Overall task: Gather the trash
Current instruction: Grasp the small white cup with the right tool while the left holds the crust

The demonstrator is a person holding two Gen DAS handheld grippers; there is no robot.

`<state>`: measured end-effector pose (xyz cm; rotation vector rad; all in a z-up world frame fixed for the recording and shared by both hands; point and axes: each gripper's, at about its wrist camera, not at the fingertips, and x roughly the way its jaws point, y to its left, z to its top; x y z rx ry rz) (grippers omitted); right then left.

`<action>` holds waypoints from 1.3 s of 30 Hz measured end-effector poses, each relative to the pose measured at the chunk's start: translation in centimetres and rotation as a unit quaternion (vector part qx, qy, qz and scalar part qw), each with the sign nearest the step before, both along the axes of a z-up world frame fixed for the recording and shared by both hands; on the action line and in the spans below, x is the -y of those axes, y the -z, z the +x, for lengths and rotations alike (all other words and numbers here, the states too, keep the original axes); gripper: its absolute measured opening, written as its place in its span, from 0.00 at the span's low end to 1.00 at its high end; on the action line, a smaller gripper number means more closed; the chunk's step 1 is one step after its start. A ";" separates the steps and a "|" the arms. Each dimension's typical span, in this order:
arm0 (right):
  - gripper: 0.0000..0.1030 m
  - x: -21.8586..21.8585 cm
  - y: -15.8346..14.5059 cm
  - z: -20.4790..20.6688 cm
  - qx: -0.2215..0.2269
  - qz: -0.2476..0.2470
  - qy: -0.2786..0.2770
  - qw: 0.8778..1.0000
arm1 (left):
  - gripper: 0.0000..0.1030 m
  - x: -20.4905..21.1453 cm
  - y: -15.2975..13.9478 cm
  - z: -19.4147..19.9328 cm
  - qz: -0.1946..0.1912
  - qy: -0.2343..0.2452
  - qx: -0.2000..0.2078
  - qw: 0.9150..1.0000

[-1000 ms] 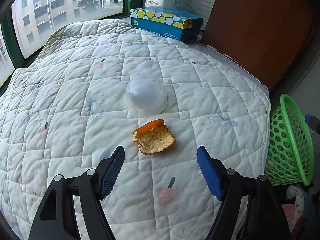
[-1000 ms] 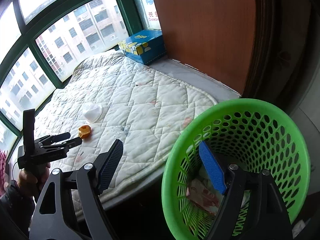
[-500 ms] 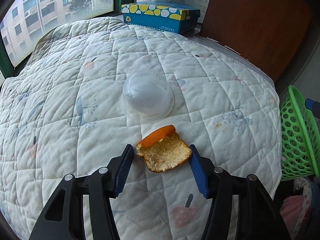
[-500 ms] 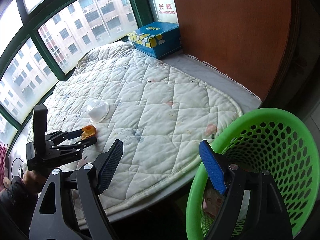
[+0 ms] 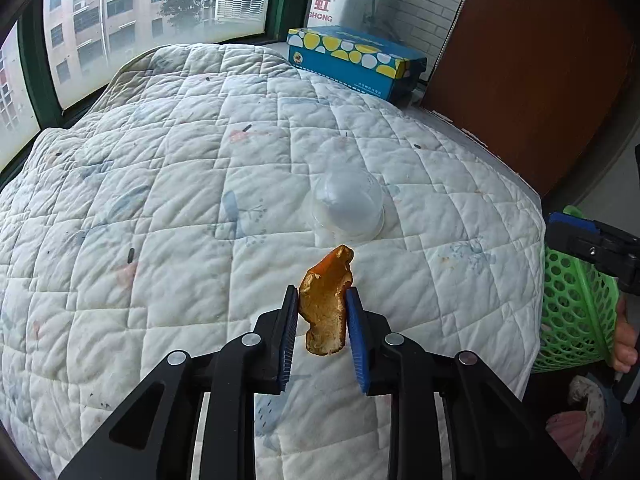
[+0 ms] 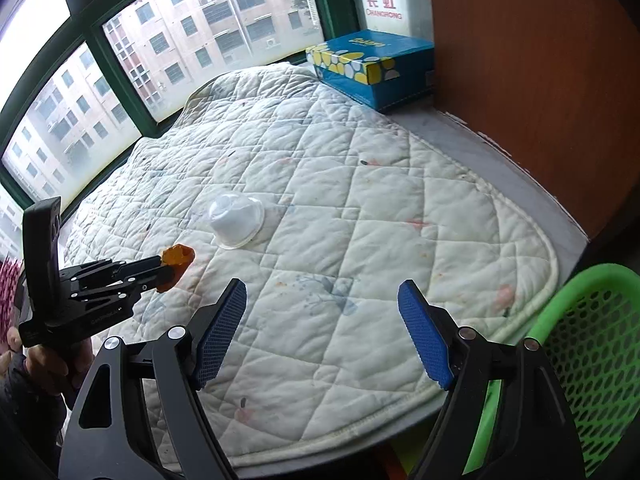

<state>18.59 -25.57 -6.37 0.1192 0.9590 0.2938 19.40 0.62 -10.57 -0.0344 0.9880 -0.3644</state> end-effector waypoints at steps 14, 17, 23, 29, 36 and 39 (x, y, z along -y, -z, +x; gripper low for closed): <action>0.74 -11.0 2.8 6.3 -0.002 -0.024 -0.102 0.995 | 0.23 -6.0 -2.1 -1.3 -0.017 -0.049 0.012 0.999; 0.73 -12.4 3.7 7.6 -0.007 -0.030 -0.109 0.994 | 0.23 -6.6 -1.9 -1.4 -0.021 -0.055 0.010 0.998; 0.71 -13.9 5.7 9.6 -0.022 -0.054 -0.108 0.992 | 0.23 -7.6 -1.4 -1.4 -0.026 -0.063 0.005 0.998; 0.63 -14.1 6.7 10.3 -0.028 -0.068 -0.099 0.992 | 0.23 -8.1 -1.0 -1.3 -0.030 -0.067 0.000 0.997; 0.62 -13.8 6.3 10.3 -0.025 -0.067 -0.096 0.993 | 0.23 -7.7 -0.9 -1.2 -0.032 -0.065 -0.003 0.997; 0.62 -13.5 5.9 9.9 -0.024 -0.064 -0.095 0.993 | 0.23 -7.4 -1.1 -1.4 -0.032 -0.064 -0.001 0.997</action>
